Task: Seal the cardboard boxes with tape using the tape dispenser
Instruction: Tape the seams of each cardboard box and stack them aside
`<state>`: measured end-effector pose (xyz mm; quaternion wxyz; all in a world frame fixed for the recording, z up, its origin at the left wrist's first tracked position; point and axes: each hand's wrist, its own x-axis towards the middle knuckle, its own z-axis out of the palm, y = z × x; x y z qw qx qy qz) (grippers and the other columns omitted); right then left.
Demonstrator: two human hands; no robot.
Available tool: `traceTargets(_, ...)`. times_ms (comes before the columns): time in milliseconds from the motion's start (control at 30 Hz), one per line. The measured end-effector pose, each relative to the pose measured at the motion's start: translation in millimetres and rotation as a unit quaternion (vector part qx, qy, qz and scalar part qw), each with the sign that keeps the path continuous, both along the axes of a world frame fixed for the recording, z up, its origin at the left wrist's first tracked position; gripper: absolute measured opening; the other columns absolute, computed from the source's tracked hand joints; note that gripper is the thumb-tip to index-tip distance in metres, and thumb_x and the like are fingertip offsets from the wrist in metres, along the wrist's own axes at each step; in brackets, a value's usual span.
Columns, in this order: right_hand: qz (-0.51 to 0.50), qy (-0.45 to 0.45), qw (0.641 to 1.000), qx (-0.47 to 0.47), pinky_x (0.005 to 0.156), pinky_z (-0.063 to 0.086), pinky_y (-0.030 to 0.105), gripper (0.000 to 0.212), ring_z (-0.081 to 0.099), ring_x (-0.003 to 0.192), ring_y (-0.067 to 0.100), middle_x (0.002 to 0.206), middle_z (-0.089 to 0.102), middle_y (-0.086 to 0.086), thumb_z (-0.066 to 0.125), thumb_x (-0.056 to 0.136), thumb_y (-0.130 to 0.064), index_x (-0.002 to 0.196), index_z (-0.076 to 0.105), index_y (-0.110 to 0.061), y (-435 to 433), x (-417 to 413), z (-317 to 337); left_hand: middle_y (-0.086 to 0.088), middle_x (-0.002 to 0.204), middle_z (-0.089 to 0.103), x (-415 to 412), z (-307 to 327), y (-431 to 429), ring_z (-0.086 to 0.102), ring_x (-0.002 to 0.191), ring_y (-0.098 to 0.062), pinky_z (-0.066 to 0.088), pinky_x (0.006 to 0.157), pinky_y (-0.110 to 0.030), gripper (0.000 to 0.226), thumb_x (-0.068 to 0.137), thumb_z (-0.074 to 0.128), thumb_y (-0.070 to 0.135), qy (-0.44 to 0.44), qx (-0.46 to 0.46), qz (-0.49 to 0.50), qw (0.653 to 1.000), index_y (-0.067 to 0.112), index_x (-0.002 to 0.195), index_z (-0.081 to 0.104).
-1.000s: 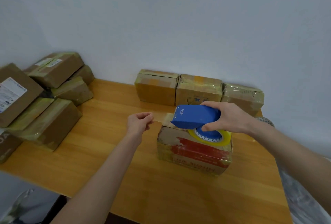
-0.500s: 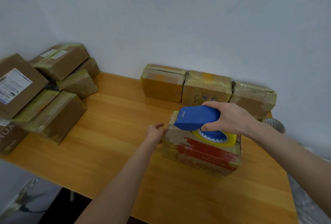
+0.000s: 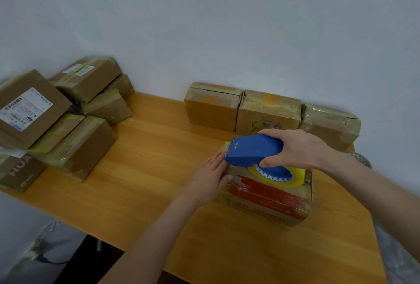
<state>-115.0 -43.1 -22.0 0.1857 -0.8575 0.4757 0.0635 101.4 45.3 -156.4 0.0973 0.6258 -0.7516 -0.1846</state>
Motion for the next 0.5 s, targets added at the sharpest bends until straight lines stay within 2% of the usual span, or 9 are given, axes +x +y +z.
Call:
traceTargets(100, 0.003, -0.006, 1.000, 0.018, 0.079, 0.050, 0.033, 0.074, 0.054, 0.096, 0.016, 0.113, 0.051, -0.013, 0.067, 0.075, -0.062, 0.140, 0.035, -0.046, 0, -4, 3, 0.005, 0.161, -0.003, -1, 1, 0, -0.010, 0.147, -0.009, 0.001, 0.122, -0.034, 0.060, 0.102, 0.020, 0.046, -0.067, 0.008, -0.002, 0.998, 0.024, 0.153, -0.003)
traceTargets(300, -0.012, -0.028, 0.998, 0.054, 0.084, 0.054, 0.040, 0.061, 0.060, 0.092, 0.011, 0.107, 0.059, -0.015, 0.073, 0.068, -0.056, 0.123, 0.046, -0.051, -8, -39, 14, 0.009, 0.159, -0.013, 2, 6, -1, -0.012, 0.147, -0.010, 0.002, 0.122, -0.037, 0.063, 0.100, 0.017, 0.050, -0.099, 0.042, 0.003, 0.994, 0.026, 0.153, -0.008)
traceTargets(433, -0.036, -0.002, 0.997, 0.067, 0.081, 0.054, 0.039, 0.068, 0.060, 0.087, 0.007, 0.102, 0.061, -0.016, 0.060, 0.048, -0.070, 0.112, 0.048, -0.052, -8, -72, 17, 0.007, 0.161, -0.011, -2, 7, 0, -0.015, 0.146, -0.012, 0.000, 0.121, -0.038, 0.068, 0.095, 0.006, 0.057, -0.106, 0.048, 0.004, 0.993, 0.024, 0.153, -0.006)
traceTargets(500, -0.031, 0.007, 0.998, 0.051, 0.078, 0.053, 0.035, 0.069, 0.059, 0.087, 0.008, 0.103, 0.058, -0.017, 0.063, 0.053, -0.070, 0.118, 0.043, -0.053, -4, -72, 11, 0.007, 0.158, -0.014, -10, 11, 2, -0.016, 0.146, -0.014, -0.003, 0.121, -0.040, 0.082, 0.083, -0.006, 0.067, -0.120, 0.032, 0.023, 0.992, 0.023, 0.153, -0.005)
